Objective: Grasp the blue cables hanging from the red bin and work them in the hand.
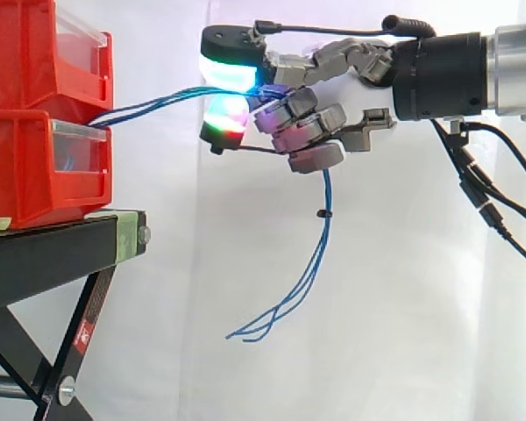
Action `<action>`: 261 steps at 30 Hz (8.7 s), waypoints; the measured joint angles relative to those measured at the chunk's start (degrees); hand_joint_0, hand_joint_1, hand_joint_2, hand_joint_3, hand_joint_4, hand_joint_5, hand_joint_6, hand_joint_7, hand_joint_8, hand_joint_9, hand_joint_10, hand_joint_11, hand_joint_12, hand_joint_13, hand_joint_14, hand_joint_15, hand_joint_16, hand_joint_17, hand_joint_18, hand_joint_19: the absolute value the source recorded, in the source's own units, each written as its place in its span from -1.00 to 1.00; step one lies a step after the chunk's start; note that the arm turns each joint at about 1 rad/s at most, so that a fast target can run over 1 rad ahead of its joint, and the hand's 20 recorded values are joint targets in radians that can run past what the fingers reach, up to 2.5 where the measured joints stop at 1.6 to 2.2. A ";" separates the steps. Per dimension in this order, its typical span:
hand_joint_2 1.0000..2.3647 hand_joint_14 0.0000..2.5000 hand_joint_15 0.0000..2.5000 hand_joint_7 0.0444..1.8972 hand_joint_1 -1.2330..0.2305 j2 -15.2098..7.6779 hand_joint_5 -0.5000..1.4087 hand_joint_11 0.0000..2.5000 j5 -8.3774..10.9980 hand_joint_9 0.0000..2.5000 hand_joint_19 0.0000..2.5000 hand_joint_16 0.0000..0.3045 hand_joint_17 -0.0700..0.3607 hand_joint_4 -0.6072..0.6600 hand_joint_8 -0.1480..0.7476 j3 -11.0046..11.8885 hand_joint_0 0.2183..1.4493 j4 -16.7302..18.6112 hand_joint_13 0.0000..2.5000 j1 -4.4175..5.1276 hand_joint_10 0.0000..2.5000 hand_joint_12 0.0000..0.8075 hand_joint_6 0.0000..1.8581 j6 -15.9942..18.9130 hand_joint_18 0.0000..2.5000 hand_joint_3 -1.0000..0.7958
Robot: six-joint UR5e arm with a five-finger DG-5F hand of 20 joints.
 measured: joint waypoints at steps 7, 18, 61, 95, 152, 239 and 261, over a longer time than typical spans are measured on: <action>-0.98 1.00 0.05 0.15 -0.44 0.00 -0.48 1.00 -0.07 -0.53 0.09 -0.62 -0.06 0.33 0.18 -0.01 0.10 0.00 -0.18 -0.03 1.00 0.12 -0.12 -0.31 0.16 -0.57; -1.00 0.99 0.07 0.40 -0.23 -0.02 -0.03 1.00 -0.07 -0.20 0.11 -0.62 -0.07 0.31 0.17 -0.01 -0.07 -0.02 -0.01 -0.11 1.00 0.04 -0.46 -0.62 0.33 -1.00; -0.98 0.87 0.16 0.60 -0.24 -0.02 0.22 1.00 -0.04 0.06 0.12 -0.65 -0.11 0.29 0.08 -0.01 0.04 1.96 0.14 -0.38 1.00 -0.01 -0.90 -3.26 0.42 -0.55; -0.97 0.93 0.13 0.42 -0.36 -0.03 -0.10 1.00 -0.45 -0.24 0.12 -0.64 -0.10 0.36 0.19 -0.01 0.07 2.22 -0.03 -0.56 1.00 0.08 -0.62 -3.80 0.26 -0.42; -0.98 1.00 -0.02 0.18 -0.41 0.01 -0.55 0.87 -1.68 -0.83 0.00 -0.62 -0.07 0.33 0.26 0.01 0.46 2.19 -0.44 -0.84 1.00 0.15 -0.46 -2.41 -0.08 -0.62; -0.97 0.94 0.08 0.42 -0.32 0.01 -0.14 0.98 -4.11 -0.50 0.07 -0.63 -0.08 0.42 0.22 -0.01 0.25 -0.27 -0.18 -1.00 1.00 0.11 -0.90 -3.18 0.16 -0.11; -0.11 1.00 -0.06 0.35 -0.29 0.01 -0.19 0.81 -4.12 -0.64 0.02 -0.53 0.07 0.45 0.30 -0.01 0.02 -0.19 -0.29 -1.08 1.00 0.24 -0.95 -2.94 0.10 0.18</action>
